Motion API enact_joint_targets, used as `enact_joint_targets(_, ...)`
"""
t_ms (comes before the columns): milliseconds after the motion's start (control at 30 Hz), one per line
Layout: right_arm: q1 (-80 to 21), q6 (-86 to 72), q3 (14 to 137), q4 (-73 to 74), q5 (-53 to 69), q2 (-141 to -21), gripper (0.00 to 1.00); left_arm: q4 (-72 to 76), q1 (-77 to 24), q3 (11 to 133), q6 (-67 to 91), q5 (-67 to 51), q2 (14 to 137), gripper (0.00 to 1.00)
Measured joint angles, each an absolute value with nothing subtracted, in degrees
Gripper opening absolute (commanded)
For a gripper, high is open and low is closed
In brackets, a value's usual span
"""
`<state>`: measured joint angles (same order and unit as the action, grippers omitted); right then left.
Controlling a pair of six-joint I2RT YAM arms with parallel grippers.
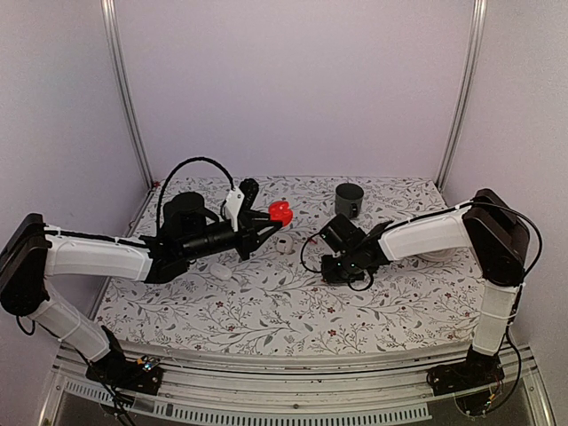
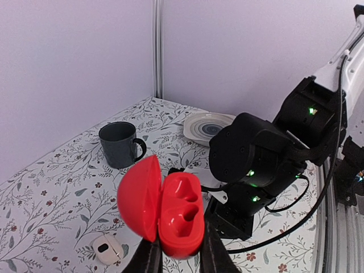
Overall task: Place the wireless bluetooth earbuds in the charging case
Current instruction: Pick up the right earbud from the center of the board.
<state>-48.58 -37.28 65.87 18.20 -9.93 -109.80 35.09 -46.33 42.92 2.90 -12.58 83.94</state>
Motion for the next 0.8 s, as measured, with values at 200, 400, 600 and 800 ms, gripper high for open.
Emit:
enact_joint_targets(200,-48.6,-37.3,66.0,18.0,-9.9,-110.2,0.20,35.1,-46.3,43.0,3.0,-12.6,84.0,0.00)
enact_joint_targets(400,-48.6,-37.1,66.0,17.5,-10.2,-110.3,0.09,35.0,-46.3,43.2,3.0,-12.6,84.1,0.00)
enact_joint_targets(600,-48.6,-36.2,66.0,18.0,-11.7,-109.2,0.08,35.0,-45.8,43.8,3.0,-13.0,85.5,0.00)
enact_joint_targets(800,-48.6,-33.1,65.9,19.2,-15.4,-102.5,0.08,34.7,-43.6,44.2,2.9,-15.5,88.4,0.00)
